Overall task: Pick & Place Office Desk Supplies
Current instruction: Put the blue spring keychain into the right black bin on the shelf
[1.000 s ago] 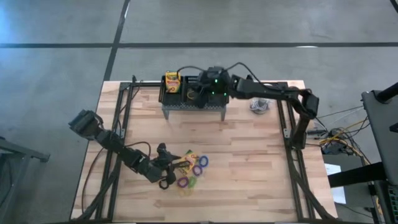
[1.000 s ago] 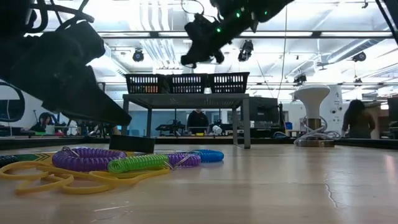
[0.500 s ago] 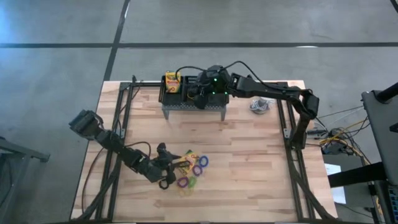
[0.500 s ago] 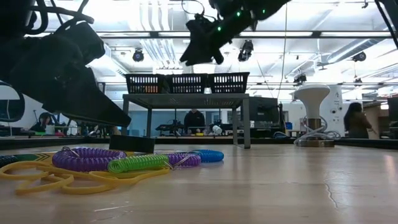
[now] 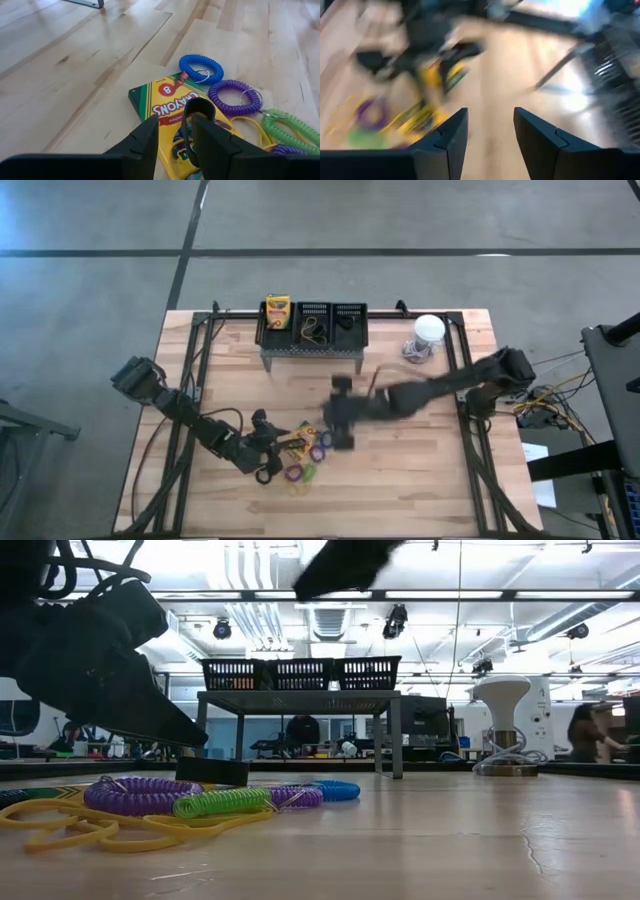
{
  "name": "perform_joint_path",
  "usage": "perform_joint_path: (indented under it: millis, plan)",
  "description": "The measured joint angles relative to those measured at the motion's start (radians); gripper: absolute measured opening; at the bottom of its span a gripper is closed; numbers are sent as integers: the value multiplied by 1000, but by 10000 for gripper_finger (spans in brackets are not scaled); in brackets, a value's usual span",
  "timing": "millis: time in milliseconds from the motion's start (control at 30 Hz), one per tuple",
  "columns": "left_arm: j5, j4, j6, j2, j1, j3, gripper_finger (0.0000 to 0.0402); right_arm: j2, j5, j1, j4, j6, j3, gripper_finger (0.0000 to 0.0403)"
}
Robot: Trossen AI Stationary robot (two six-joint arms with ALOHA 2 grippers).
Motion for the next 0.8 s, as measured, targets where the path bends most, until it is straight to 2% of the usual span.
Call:
perform_joint_path:
  millis: [167,367,567,800]
  plan:
    - [0,1,-5,0,-2,0,122,60,12,89,131,197,-162,147]
    - [0,0,-15,0,-2,0,122,98,26,71,246,365,-283,186]
    - [0,0,-15,0,-2,0,122,158,39,36,426,362,-360,211]
    - [-4,-18,-16,0,-1,0,122,216,12,21,442,302,-359,179]
